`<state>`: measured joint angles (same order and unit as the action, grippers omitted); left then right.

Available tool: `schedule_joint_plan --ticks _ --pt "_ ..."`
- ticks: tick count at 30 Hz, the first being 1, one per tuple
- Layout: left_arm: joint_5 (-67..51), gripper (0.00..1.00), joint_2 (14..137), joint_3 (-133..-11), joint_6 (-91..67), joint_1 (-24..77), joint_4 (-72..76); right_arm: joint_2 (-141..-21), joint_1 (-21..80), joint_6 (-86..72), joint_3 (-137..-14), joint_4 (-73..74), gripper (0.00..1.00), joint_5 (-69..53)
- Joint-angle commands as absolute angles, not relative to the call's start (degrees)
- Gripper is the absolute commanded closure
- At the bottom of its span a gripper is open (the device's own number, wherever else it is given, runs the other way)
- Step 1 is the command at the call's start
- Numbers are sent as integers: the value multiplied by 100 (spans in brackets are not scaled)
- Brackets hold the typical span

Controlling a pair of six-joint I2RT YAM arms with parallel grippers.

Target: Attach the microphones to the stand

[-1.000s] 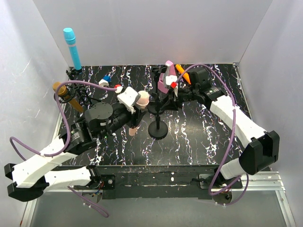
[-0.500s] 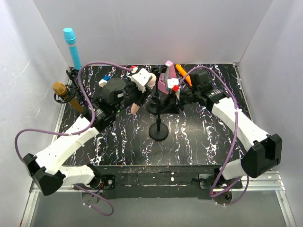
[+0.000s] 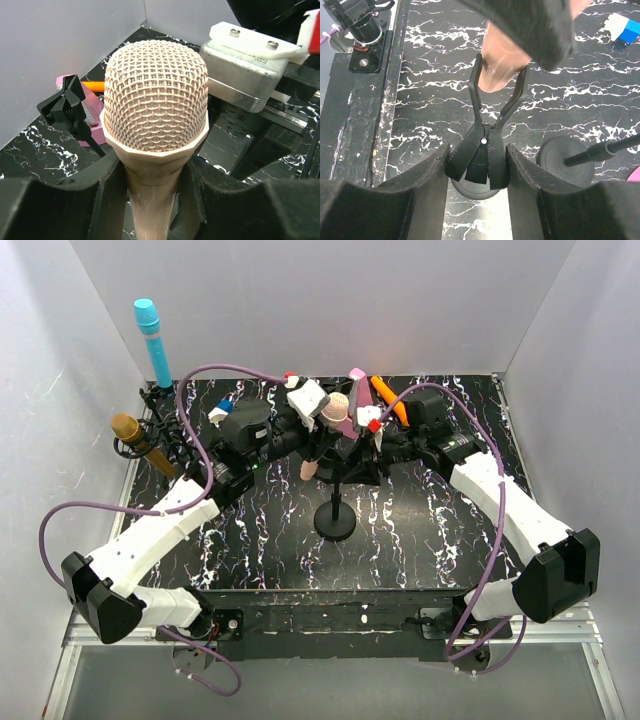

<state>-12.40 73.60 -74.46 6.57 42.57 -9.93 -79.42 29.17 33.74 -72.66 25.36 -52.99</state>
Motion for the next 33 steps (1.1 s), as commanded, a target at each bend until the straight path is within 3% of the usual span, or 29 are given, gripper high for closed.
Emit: schedule_joint_plan --ticks 1,7,12,13,17,19,25,26,29,33 --pt "-1503 100 7023 -7304 440 4254 -659 -7664 2962 2997 -7154 2057 51 -5572" --pt "-1669 100 7154 -7225 343 4245 -589 -7664 2971 2813 -7049 1872 43 -5686" --pt "-1845 100 7260 -7181 238 4245 -545 -7699 2962 2751 -7031 1810 46 -5757" --pt "-1889 100 7268 -7163 220 4254 -536 -7699 2962 2751 -7023 1811 49 -5783" --pt "-2030 100 7251 -7084 150 4245 -457 -7708 2962 2751 -7014 1837 88 -5853" --pt "-2083 100 7242 -7058 123 4254 -448 -7708 2962 2751 -7014 1837 99 -5836" --pt "-2136 100 7058 -6865 53 4245 -343 -7664 2962 2593 -6917 1705 99 -5739" --pt "-2101 100 7014 -6821 53 4254 -343 -7647 2953 2541 -6891 1670 93 -5704" --pt "-1934 100 6873 -6768 123 4245 -386 -7568 2953 2461 -6785 1565 62 -5643" --pt "-1627 100 6662 -6750 281 4245 -413 -7532 2944 2452 -6733 1512 40 -5651"
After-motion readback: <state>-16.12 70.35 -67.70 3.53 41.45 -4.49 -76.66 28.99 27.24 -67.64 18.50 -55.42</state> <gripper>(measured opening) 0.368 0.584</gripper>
